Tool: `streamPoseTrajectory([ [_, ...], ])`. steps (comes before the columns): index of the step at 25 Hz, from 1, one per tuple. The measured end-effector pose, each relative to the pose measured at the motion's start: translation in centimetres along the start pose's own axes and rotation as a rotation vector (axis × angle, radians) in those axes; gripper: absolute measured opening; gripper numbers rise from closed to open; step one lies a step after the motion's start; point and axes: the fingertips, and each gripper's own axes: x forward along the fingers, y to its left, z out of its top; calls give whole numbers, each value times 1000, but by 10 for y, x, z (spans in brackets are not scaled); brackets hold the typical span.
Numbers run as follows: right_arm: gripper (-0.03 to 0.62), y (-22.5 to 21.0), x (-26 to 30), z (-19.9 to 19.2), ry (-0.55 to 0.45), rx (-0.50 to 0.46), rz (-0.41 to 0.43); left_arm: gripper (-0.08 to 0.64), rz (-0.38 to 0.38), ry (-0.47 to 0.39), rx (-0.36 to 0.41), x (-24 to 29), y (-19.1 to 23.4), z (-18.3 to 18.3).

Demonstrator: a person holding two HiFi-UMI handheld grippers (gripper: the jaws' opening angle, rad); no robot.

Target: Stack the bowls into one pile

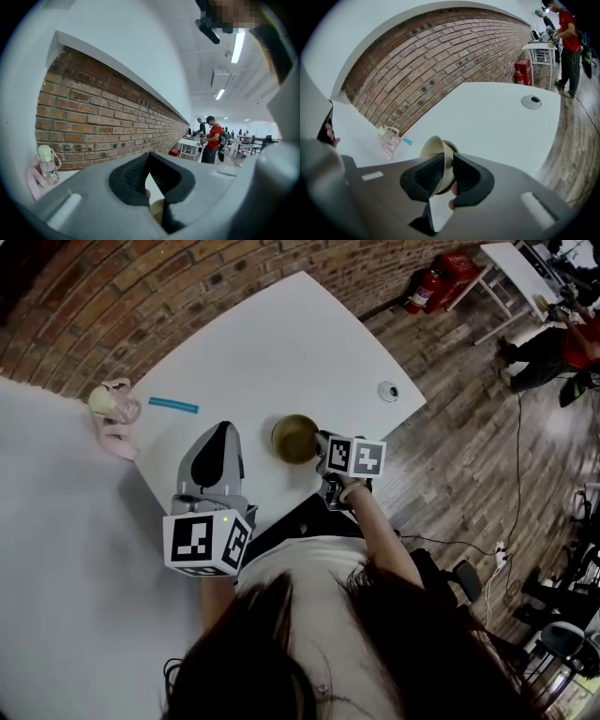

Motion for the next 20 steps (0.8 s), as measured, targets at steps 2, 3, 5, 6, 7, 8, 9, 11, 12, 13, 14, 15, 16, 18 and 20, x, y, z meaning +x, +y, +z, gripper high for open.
streamPoseTrajectory([
  [2,60,-1,-1,-1,-1,0,2,0,1,-3,4,-3,-1,0],
  [3,63,-1,-1,-2,-2,0,2,0,2,-4,5,-5,-2,1],
  [5,66,-1,-2,-4,-2,2,1,0,5,-6,9,-9,-2,1],
  [6,67,-1,-3,-5,-3,2,1,0,6,-8,11,-11,-2,2],
  [7,69,0,-4,-6,-4,2,1,0,8,-9,13,-14,-3,2],
  [8,71,0,-4,-7,-6,2,2,0,10,-11,14,-16,-3,3],
  [9,72,0,-6,-7,-8,2,3,0,12,-12,15,-18,-3,3],
  [11,75,1,-8,-8,-13,1,2,0,16,-15,17,-22,-3,4],
  [12,75,1,-10,-9,-17,0,1,0,16,-16,17,-24,-3,4],
  [13,73,1,-11,-9,-23,0,-1,0,15,-16,18,-26,-4,4],
  [14,66,1,-13,-9,-32,-1,-6,0,13,-17,19,-28,-4,3],
  [15,66,0,-15,-10,-41,0,-11,0,10,-19,19,-30,-4,3],
  [16,61,0,-16,-10,-49,3,-15,0,8,-20,19,-33,-4,2],
  [18,60,-1,-20,-11,-64,11,-21,0,4,-24,19,-38,-4,2],
  [20,58,-1,-24,-13,-77,17,-27,0,0,-27,19,-43,-4,2],
])
